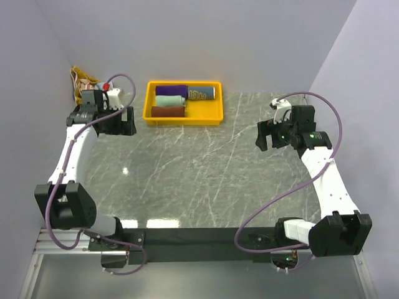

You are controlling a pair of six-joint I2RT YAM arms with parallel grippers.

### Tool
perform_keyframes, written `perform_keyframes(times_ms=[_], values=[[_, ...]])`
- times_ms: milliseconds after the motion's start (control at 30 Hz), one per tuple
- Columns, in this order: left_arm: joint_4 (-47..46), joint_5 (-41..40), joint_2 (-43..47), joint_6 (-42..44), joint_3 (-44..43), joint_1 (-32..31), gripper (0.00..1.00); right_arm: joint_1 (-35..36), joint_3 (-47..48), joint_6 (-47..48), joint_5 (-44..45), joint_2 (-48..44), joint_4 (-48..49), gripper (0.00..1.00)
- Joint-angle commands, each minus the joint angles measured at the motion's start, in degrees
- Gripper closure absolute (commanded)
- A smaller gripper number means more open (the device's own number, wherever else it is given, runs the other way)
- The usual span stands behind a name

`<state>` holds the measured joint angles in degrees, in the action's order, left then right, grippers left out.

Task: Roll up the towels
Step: Grab a towel with the left arm

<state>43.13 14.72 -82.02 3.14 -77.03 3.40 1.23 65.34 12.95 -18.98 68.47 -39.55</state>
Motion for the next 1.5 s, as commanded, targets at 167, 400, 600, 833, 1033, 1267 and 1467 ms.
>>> perform_keyframes(times_ms=[167,400,600,833,1033,1267,1467], values=[[6.3,1.2,-16.3,-2.7,-22.1,5.1,0.00,-0.3,5.6,2.5,0.4,3.1,-1.9,0.00],[4.6,-2.9,-33.1,-9.3,-41.9,14.2,0.01,-0.3,8.2,5.3,4.9,6.4,-5.2,0.00],[-7.9,2.4,-41.7,-12.4,-44.9,20.2,0.03,-0.2,9.6,6.7,5.4,8.6,-7.4,0.00],[-22.0,2.8,-46.6,-13.8,-45.1,21.0,0.20,-0.3,6.9,7.4,6.3,7.8,-8.3,0.00],[-29.3,8.2,-52.7,-15.0,-50.8,21.2,0.31,-0.2,8.3,8.4,7.6,9.8,-9.7,0.00],[-35.9,11.1,-57.1,-19.0,-52.9,21.2,0.40,-0.3,11.0,8.4,8.7,13.1,-10.9,0.00],[-40.8,10.4,-59.9,-20.3,-52.9,22.4,0.37,-0.2,11.2,10.1,9.8,14.4,-11.4,0.00]])
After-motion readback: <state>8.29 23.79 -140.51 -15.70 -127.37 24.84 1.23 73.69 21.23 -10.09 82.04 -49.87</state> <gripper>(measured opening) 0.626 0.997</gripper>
